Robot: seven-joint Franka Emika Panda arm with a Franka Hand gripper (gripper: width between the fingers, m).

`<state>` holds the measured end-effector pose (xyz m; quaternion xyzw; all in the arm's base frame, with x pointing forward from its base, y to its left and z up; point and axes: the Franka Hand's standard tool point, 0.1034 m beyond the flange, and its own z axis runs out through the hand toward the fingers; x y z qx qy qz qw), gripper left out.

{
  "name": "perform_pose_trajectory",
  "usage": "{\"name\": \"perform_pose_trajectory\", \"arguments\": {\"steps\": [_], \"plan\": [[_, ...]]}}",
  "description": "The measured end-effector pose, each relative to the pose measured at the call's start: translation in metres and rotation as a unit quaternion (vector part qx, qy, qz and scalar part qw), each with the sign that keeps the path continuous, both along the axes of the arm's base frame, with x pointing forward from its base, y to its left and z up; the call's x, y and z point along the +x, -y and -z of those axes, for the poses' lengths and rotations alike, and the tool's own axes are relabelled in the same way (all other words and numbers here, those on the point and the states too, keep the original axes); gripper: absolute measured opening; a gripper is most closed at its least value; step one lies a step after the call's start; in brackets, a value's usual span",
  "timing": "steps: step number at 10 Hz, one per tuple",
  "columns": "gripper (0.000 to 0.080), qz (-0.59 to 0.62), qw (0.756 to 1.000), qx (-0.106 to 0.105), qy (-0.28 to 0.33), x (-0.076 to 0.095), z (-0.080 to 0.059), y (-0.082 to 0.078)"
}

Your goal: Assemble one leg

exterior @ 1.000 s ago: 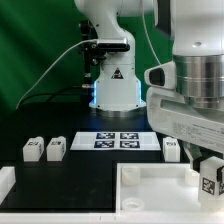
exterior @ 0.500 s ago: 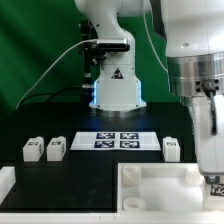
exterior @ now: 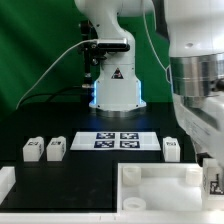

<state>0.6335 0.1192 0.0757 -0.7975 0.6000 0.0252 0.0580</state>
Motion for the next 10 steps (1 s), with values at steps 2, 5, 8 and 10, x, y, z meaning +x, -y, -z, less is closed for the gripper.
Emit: {"name": "perform_pose_trajectory", "arguments": {"steps": [2,5,8,10], "plan": [[0.064,-0.132,0.991,-0.007,0.012,-0.0015,0.0005,-0.0035],[0.0649,-0.293,0.956,-0.015,0.03,-0.0012,0.001,-0.0007],[0.0629,-0.524,0.85,-0.039,0.048,0.0066,-0.0049,-0.0003],[0.0424,-0.478,0.876,-0.037,0.044,0.0063,-0.0043,-0.0006]]}}
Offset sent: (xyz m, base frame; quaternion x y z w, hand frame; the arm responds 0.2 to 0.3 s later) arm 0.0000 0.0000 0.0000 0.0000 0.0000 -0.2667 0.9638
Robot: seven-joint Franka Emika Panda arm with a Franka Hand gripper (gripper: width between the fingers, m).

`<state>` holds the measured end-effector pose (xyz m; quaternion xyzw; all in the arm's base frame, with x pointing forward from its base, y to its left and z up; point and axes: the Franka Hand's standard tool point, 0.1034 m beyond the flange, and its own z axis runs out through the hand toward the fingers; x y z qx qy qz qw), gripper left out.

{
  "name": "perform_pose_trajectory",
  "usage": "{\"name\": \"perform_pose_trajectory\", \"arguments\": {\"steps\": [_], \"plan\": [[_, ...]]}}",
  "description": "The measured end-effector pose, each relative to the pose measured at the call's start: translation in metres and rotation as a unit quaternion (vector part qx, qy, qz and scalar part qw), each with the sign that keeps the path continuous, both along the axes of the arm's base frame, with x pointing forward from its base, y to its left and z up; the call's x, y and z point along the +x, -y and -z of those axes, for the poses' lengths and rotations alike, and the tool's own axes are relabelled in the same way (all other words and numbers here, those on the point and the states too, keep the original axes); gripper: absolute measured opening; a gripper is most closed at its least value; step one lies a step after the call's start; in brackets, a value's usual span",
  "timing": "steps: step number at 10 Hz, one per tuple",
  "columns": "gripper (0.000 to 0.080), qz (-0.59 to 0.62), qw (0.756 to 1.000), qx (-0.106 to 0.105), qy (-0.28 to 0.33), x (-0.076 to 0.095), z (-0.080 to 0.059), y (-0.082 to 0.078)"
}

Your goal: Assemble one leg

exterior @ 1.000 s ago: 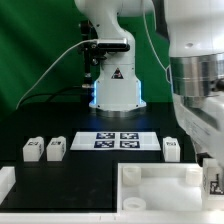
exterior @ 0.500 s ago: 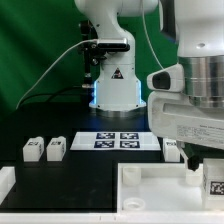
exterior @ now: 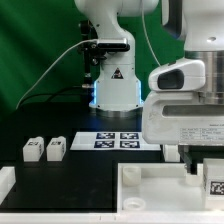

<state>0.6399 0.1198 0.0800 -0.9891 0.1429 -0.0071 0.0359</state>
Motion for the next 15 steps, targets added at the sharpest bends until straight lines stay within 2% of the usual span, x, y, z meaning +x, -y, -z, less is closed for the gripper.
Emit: {"name": "perform_pose_trajectory", "arguments": {"steps": [1,2,4,7,8,11,14,15], "plan": [[0.0424,0.055,0.998,0.002,-0.004,0.0,0.0,-0.001],[0.0299,0.113,0.994,0.002,-0.007,0.001,0.0,0.002],[0.0298,0.226,0.974,0.005,-0.011,0.003,0.0,0.009],[0.0298,0.442,0.896,0.013,-0.03,0.0,0.0,0.011],[0.0298,0.52,0.853,0.019,-0.044,-0.001,0.0,0.012],[0.0298,0.72,0.69,0.038,-0.064,-0.005,-0.002,0.011],[0.0298,0.748,0.659,0.037,-0.069,-0.006,-0.002,0.012],[0.0298,0.748,0.659,0.035,-0.068,-0.007,-0.002,0.011]]}}
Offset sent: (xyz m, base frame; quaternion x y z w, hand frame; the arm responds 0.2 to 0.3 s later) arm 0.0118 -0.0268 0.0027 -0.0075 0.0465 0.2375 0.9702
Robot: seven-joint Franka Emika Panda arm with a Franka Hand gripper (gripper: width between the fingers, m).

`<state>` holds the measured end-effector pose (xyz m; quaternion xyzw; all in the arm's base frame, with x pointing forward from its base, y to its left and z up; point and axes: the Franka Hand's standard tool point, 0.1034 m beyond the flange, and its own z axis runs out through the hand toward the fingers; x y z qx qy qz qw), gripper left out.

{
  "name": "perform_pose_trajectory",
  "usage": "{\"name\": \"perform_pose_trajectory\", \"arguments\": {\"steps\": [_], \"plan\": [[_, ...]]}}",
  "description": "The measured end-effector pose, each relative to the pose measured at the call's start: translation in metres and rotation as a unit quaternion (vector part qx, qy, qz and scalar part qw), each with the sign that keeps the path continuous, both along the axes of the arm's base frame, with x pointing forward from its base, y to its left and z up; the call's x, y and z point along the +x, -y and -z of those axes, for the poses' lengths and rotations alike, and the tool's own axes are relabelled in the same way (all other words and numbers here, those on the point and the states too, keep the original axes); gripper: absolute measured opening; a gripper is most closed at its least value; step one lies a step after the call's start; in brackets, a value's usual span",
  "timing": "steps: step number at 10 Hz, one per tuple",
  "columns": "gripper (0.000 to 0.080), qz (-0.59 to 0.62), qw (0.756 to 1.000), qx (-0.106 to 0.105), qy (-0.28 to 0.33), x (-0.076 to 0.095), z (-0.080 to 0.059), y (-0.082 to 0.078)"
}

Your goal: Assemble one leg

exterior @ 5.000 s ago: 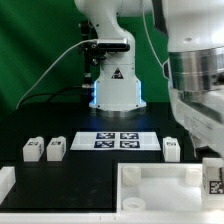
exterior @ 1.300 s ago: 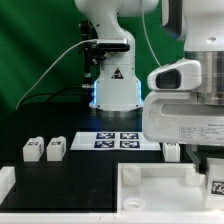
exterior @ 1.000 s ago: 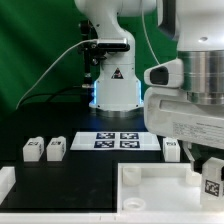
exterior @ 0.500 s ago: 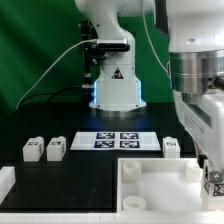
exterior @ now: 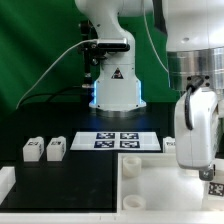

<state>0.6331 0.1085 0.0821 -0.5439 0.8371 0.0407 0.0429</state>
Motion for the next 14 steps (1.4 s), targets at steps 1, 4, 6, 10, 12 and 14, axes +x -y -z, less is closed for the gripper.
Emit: {"name": "perform_pose_trajectory", "arguments": {"steps": [1,4,6,10,12,14], "plan": [[0.0298,-0.005,1.0,-0.004,0.0,0.0,0.0,0.0],[0.0557,-0.023,1.0,-0.003,0.002,-0.001,0.001,-0.001],[0.0632,-0.024,1.0,-0.003,0.002,-0.001,0.001,-0.001],[0.0649,-0.031,0.999,0.003,0.015,-0.008,-0.018,-0.013],[0.0649,-0.036,0.999,0.01,0.015,-0.007,-0.033,-0.02],[0.0649,-0.038,0.999,0.008,0.015,-0.008,-0.03,-0.02]]}}
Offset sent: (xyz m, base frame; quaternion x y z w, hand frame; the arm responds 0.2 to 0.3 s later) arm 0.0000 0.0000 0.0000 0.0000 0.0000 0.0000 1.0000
